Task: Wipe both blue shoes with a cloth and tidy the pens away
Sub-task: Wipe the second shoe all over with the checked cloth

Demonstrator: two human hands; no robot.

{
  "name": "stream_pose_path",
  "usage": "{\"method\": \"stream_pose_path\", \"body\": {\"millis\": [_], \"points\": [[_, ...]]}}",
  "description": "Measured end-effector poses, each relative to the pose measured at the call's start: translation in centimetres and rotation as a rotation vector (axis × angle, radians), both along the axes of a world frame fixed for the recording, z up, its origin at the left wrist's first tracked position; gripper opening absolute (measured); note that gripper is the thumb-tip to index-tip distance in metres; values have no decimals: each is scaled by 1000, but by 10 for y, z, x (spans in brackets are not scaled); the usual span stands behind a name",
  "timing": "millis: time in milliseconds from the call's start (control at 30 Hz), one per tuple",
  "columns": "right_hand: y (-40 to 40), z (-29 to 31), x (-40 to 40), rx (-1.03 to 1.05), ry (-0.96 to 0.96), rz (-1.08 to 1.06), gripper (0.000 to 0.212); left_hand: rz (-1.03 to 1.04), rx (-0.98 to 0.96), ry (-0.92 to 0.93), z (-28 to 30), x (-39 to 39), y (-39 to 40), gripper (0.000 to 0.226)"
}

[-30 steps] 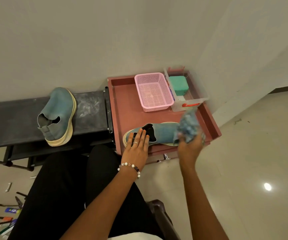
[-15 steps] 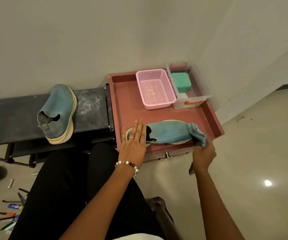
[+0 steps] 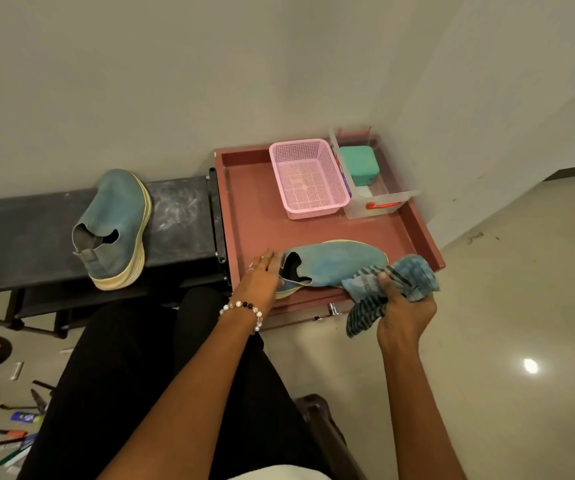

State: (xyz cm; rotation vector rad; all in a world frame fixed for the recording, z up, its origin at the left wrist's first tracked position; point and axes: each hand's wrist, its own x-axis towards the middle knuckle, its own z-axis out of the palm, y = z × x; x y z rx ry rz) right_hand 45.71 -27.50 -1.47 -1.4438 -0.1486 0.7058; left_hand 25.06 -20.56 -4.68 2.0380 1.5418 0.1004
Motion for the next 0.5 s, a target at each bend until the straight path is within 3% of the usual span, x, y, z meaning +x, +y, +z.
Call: {"method": "stream_pose_path", "body": {"millis": [100,200,267,400,500], "points": [[-1,-5,7,-54,-64,36,48,19,88,15,2,-2,1,49],[-1,-5,13,-140,-155,32,45,-11,109,85,2,-4,3,51],[0,0,13,-192,-259,25,41,-7,104,27,4,-4,2,56],[3,15,2,-151,-511,62,32,32,109,-173,7,-5,-2,38],[14,13,-13,-147,-784,318,20,159,76,-254,6,-6,9,41]]}}
